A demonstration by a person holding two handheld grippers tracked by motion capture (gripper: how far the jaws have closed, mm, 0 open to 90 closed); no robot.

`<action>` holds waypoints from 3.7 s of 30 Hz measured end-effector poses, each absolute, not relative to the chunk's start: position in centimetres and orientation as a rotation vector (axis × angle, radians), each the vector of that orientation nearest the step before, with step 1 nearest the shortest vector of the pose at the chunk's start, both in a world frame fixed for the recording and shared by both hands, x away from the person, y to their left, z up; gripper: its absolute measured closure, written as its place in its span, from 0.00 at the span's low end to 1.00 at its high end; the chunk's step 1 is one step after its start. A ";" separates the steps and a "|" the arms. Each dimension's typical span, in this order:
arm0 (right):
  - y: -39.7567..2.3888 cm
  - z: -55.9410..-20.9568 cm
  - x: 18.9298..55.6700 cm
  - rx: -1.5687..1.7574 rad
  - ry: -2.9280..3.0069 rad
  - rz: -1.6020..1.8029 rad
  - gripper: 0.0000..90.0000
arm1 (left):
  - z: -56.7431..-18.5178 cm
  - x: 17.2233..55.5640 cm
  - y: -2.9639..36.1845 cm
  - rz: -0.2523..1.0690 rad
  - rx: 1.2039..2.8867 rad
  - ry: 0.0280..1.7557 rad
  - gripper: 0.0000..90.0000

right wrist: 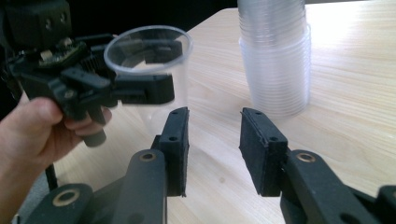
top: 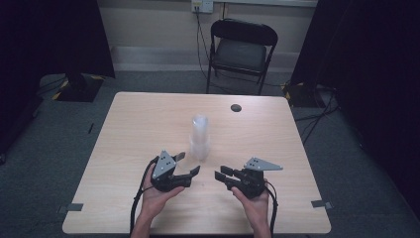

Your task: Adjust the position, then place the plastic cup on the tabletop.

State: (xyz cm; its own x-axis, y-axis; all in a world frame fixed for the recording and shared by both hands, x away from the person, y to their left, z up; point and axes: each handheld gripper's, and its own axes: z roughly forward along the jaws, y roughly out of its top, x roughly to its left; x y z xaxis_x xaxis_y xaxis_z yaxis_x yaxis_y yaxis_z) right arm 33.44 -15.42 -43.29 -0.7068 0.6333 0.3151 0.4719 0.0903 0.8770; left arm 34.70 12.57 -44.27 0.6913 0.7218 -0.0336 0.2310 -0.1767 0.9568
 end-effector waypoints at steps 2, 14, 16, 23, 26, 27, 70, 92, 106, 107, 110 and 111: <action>-15.6 -43.4 33.3 1.132 2.199 1.673 0.70 | -44.1 34.9 12.8 0.531 1.726 0.774 0.32; -16.1 -44.1 32.9 1.166 2.173 1.655 0.70 | -43.5 36.4 15.1 0.628 1.689 0.856 0.32; -16.1 -44.2 32.9 1.167 2.168 1.655 0.70 | -43.4 36.7 15.4 0.634 1.669 0.869 0.32; -16.3 -44.5 32.6 1.175 2.162 1.646 0.70 | -42.8 38.4 16.5 0.652 1.648 0.902 0.32; -16.4 -44.9 32.6 1.174 2.156 1.644 0.69 | -42.3 39.0 16.8 0.704 1.630 0.909 0.32; -16.4 -45.0 32.6 1.178 2.159 1.641 0.69 | -42.1 39.2 16.9 0.709 1.617 0.924 0.32; -17.0 -47.3 32.4 1.234 2.159 1.621 0.65 | -46.2 47.3 20.9 0.742 1.574 1.140 0.31; -17.8 -47.2 32.3 1.253 2.135 1.628 0.64 | -48.4 48.2 21.3 0.626 1.659 1.193 0.25; -17.9 -47.2 32.4 1.252 2.123 1.635 0.65 | -48.3 47.2 21.2 0.641 1.714 1.195 0.17; -17.9 -47.2 32.4 1.253 2.120 1.638 0.65 | -48.3 47.1 21.1 0.653 1.732 1.202 0.17; -17.8 -47.2 32.4 1.252 2.119 1.641 0.65 | -48.6 46.9 21.3 0.641 1.732 1.226 0.17; -17.8 -47.2 32.4 1.250 2.119 1.641 0.65 | -48.7 46.8 21.4 0.626 1.715 1.251 0.17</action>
